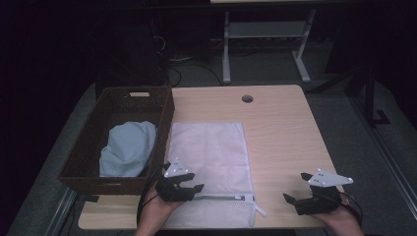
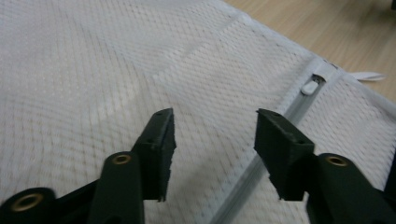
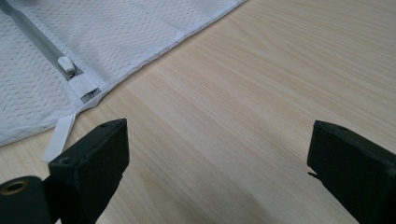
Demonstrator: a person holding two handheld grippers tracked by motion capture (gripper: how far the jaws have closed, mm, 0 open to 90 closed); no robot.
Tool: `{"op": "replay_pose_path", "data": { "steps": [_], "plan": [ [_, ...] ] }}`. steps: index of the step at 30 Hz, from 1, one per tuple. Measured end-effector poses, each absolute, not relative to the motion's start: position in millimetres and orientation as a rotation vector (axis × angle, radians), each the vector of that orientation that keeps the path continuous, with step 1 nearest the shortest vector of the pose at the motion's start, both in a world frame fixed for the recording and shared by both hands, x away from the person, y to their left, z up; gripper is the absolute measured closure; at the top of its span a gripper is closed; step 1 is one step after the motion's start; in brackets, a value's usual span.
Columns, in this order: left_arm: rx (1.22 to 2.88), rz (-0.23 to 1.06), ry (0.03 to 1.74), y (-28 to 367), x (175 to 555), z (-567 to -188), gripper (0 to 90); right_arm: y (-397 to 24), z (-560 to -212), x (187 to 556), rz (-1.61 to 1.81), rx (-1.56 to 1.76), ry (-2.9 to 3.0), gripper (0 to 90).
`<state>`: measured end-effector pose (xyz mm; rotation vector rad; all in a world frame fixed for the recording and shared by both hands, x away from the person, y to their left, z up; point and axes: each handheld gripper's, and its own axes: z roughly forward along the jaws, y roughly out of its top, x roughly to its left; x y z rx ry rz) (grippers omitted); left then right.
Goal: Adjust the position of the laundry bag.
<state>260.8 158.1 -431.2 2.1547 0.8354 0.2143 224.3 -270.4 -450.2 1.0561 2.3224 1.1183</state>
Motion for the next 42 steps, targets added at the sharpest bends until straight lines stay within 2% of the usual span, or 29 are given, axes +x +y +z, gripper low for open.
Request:
{"op": "replay_pose_path", "data": {
  "steps": [1,2,6,9,14,29,42],
  "plan": [
    [2.154,0.217,0.836,155.6,263.5,-431.0,54.4,-270.6,-450.0,224.1,1.118,1.056,2.321,5.4],
    [2.153,0.221,0.837,153.2,265.3,-430.9,54.4,-270.6,-450.0,224.1,1.118,1.056,2.321,5.4],
    [2.168,0.235,0.847,143.0,273.4,-431.0,70.3,-271.4,-450.0,223.5,1.121,1.057,2.321,5.5],
    [2.171,0.246,0.855,136.6,280.2,-432.4,74.1,-271.1,-449.9,223.3,1.119,1.056,2.323,5.5],
    [2.195,0.257,0.903,130.6,293.8,-437.8,89.9,-270.5,-450.0,223.0,1.121,1.052,2.327,5.7],
    [2.294,0.29,0.934,119.0,312.3,-457.0,90.0,-270.0,-450.9,222.9,1.12,1.045,2.335,5.8],
    [2.296,0.26,0.913,108.8,321.1,-460.4,90.0,-270.7,-450.6,222.8,1.125,1.053,2.333,5.9]
  ]
}}
